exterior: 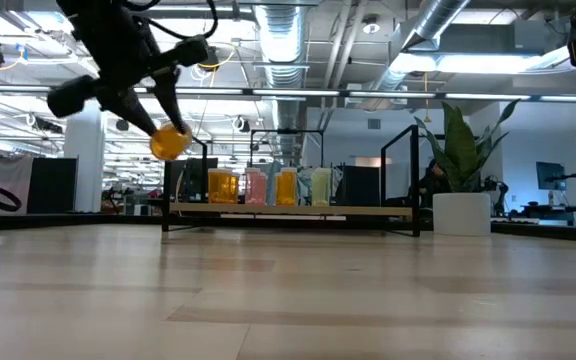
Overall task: Pick and place medicine bottles onto shelf by color
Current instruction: Put the big orange pill bottle on the shelf aligned with the other big orange pill bottles
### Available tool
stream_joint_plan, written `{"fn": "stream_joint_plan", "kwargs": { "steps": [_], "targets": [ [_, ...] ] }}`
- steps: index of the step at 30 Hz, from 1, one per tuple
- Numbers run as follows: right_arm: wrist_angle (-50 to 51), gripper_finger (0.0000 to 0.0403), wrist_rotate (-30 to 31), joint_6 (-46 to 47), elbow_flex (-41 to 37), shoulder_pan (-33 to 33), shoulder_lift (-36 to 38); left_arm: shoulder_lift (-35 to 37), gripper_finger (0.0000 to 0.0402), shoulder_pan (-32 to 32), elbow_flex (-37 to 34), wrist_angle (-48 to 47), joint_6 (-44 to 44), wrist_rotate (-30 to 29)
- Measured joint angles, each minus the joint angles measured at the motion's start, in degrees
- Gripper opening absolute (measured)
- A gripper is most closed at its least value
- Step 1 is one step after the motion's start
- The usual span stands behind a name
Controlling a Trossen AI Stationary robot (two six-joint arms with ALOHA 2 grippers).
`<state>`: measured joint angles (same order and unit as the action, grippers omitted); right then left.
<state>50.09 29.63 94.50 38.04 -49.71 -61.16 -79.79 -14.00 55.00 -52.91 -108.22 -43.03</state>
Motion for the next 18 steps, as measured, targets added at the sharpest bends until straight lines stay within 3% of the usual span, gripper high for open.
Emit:
{"fn": "stream_joint_plan", "kwargs": {
  "steps": [6,12,18],
  "targets": [
    [0.0,0.0225,0.0,0.0,0.0,0.0,0.0,-8.6,0.0099,-5.5,0.0,6.9,6.9,-12.8],
    [0.0,0.0225,0.0,0.0,0.0,0.0,0.0,-17.1,0.0099,-9.6,0.0,10.1,6.1,-29.1],
    [0.0,0.0225,0.0,0.0,0.0,0.0,0.0,-25.8,0.0099,-11.3,0.0,10.8,4.9,-36.0]
  ]
}}
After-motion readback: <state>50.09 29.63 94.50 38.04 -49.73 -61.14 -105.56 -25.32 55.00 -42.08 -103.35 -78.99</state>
